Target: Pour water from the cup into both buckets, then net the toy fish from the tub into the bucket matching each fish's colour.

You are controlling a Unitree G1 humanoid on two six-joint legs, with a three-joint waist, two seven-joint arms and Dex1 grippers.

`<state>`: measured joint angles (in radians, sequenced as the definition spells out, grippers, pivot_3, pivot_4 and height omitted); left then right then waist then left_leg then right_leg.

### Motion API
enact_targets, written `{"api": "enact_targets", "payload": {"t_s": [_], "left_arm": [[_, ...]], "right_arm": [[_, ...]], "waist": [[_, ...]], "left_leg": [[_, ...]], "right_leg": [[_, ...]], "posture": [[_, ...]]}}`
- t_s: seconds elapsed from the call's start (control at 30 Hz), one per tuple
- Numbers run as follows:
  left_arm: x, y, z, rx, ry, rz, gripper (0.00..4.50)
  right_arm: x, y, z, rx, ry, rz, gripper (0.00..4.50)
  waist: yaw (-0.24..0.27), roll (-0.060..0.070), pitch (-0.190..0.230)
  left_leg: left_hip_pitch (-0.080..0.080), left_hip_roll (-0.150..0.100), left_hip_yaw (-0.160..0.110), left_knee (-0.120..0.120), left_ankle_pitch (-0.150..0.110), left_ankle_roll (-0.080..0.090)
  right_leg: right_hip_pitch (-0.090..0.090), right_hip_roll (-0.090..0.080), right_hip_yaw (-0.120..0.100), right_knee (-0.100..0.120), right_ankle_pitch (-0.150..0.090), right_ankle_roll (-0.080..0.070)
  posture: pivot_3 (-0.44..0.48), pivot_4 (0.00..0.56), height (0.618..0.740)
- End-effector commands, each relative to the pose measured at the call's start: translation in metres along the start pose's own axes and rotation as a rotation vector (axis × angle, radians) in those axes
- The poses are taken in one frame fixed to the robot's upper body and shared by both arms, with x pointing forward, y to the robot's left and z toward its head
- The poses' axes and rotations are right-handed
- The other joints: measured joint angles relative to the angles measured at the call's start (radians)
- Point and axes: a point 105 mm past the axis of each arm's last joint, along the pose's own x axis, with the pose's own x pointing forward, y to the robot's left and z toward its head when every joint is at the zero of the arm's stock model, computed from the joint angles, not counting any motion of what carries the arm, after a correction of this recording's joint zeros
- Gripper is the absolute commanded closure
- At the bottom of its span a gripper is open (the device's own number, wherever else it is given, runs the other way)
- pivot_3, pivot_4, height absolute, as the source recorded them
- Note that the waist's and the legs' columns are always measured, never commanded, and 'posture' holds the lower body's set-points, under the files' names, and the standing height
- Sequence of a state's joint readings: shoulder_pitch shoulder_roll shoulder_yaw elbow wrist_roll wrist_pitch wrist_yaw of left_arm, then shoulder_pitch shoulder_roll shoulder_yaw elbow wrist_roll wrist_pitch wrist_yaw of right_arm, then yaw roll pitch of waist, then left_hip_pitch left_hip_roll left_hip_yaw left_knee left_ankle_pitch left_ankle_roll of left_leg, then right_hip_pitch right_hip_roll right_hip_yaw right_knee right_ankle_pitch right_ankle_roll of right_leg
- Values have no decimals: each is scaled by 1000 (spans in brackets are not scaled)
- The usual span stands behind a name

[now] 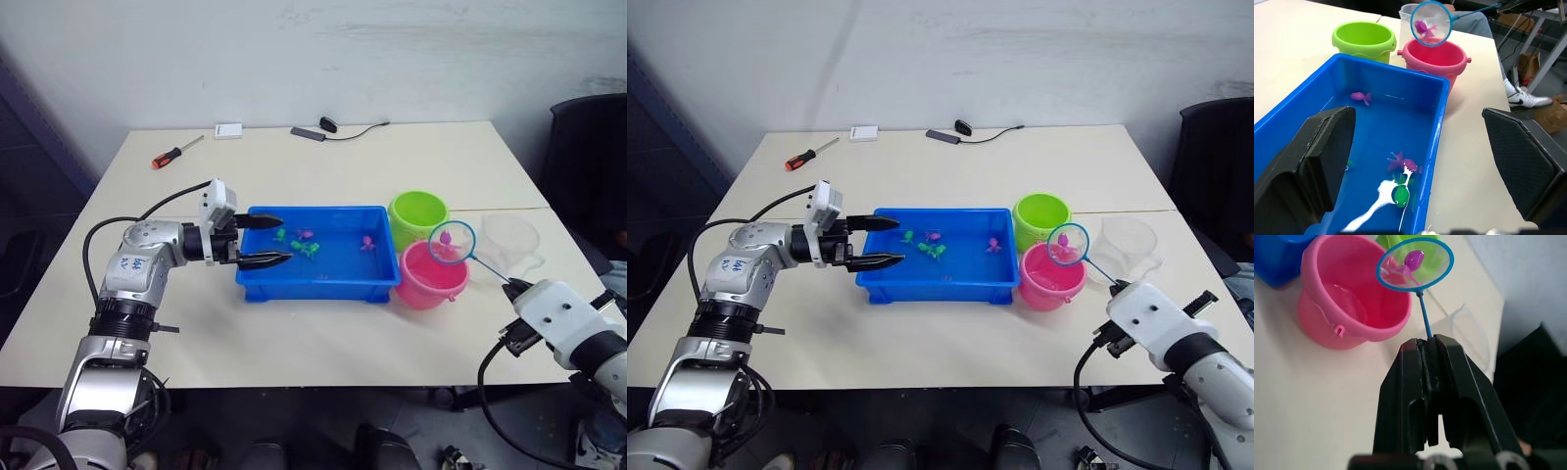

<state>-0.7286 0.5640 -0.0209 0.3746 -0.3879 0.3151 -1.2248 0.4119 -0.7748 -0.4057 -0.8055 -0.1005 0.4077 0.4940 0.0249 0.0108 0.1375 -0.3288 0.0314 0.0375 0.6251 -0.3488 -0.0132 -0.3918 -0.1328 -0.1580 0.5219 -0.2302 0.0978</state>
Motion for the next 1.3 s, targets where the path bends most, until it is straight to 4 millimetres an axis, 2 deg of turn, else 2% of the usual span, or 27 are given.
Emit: {"api": "enact_targets", "payload": {"t_s": [0.03, 0.23, 0.93, 1.23, 1.3], "left_arm": [[0, -2, 11, 45, -15, -27, 18], [-1, -8, 14, 52, -27, -71, 18], [3, -6, 13, 52, -33, -76, 18], [2, -7, 12, 53, -36, -68, 18], [1, -7, 12, 50, -38, -62, 18]], "right_arm": [[-1, 0, 2, -140, -26, -23, 4500], [-2, 3, -13, -341, 0, -25, 4500], [-5, -3, -12, -840, -53, -202, 4500], [-4, -5, -14, -856, -57, -245, 4500], [-1, -7, -3, -783, -107, -227, 4500]], "waist": [[1, 0, 0], [1, 0, 0], [-1, 0, 0], [-2, 0, 0], [-2, 0, 0]], "left_leg": [[0, 0, 0, 0, 0, 0], [0, 0, 0, 1, 0, 0], [0, 0, 0, 1, 0, 0], [0, 0, 0, 2, 1, -2], [0, 0, 0, 2, 1, -2]], "right_leg": [[0, 0, 0, 0, 0, 0], [0, 0, 0, 0, 0, -2], [0, 0, 0, 1, 1, -2], [1, 0, 1, 2, 1, -2], [1, 0, 1, 2, 1, -2]], "posture": [[0, 150, 740], [0, 150, 740], [0, 150, 740], [0, 150, 740], [0, 150, 740]]}}
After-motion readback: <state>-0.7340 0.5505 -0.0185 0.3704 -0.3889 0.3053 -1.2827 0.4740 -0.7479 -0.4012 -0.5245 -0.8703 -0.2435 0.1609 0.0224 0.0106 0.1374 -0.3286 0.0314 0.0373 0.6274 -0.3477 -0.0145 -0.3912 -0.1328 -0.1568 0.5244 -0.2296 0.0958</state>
